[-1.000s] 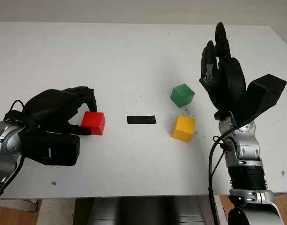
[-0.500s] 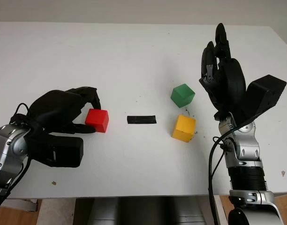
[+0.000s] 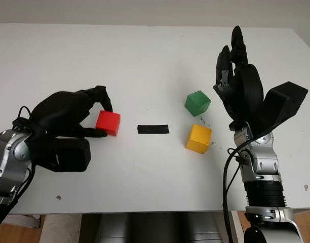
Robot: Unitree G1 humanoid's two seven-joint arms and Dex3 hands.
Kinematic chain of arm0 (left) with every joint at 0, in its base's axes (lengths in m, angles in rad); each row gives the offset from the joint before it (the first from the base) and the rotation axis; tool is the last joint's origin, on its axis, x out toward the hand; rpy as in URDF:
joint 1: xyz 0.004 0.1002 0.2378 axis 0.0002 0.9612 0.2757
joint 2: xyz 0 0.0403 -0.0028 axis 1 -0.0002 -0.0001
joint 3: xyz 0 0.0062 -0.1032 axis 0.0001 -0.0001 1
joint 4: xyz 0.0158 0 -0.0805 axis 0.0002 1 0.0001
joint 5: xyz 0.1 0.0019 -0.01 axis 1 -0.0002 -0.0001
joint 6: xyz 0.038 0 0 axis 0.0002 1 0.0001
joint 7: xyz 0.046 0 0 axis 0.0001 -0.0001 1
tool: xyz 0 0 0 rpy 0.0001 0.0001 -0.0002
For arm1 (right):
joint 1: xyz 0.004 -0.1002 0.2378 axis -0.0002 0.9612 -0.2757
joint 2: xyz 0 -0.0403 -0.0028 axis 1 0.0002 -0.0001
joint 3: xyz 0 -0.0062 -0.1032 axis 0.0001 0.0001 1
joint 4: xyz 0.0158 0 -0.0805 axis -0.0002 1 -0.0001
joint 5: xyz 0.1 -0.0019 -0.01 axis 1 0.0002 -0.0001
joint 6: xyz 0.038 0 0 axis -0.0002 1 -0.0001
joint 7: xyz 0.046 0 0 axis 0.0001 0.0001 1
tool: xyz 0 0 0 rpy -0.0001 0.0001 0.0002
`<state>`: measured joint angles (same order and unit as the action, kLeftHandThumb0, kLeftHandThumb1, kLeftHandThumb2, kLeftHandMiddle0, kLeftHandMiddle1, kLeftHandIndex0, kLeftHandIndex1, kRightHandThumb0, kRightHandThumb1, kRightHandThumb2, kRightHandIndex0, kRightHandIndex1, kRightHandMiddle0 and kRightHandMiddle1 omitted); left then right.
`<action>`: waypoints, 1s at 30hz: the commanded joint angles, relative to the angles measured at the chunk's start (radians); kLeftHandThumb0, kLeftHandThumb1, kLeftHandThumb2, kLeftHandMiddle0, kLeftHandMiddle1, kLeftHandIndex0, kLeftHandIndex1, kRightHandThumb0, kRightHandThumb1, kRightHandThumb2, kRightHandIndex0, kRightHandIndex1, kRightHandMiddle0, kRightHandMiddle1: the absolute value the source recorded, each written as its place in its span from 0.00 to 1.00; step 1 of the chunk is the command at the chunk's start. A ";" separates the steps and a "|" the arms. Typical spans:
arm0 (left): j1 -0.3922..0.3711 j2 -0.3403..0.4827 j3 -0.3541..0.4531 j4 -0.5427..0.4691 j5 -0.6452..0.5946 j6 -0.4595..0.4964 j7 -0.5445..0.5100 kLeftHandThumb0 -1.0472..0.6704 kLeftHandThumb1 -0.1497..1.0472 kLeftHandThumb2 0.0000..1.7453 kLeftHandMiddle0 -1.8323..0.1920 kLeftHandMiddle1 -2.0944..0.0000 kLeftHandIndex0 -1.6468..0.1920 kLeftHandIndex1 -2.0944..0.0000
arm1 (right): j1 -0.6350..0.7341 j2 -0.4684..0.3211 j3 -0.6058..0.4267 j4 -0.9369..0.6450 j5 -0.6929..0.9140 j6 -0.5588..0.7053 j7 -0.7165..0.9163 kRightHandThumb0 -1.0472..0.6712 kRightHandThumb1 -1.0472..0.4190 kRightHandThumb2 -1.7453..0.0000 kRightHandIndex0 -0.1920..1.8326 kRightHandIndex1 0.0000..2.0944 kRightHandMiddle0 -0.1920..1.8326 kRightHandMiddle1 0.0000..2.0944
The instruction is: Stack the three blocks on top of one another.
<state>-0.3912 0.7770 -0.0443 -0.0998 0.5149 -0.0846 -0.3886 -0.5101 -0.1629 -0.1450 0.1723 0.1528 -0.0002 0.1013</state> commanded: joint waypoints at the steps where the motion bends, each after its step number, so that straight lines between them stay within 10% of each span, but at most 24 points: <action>1: -0.030 -0.029 -0.004 -0.002 -0.029 0.004 -0.007 0.41 1.00 0.06 0.79 0.97 0.87 0.17 | 0.015 0.005 0.000 -0.019 -0.003 -0.006 -0.002 0.31 0.00 0.61 0.00 0.00 0.00 0.00; 15: -0.042 -0.222 -0.002 0.090 -0.262 0.052 -0.010 0.40 1.00 0.05 0.80 0.98 0.87 0.14 | 0.027 0.008 0.000 -0.026 -0.007 -0.002 -0.010 0.30 0.00 0.63 0.00 0.00 0.00 0.00; 30: -0.114 -0.322 -0.117 0.106 -0.088 0.274 0.067 0.43 1.00 0.04 0.81 0.98 0.87 0.07 | 0.023 0.014 0.002 -0.040 -0.017 0.010 -0.019 0.30 0.00 0.63 0.00 0.00 0.00 0.01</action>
<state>-0.4725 0.4557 -0.1505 0.0142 0.4173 0.1865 -0.3225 -0.4856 -0.1526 -0.1426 0.1545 0.1351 0.0043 0.0855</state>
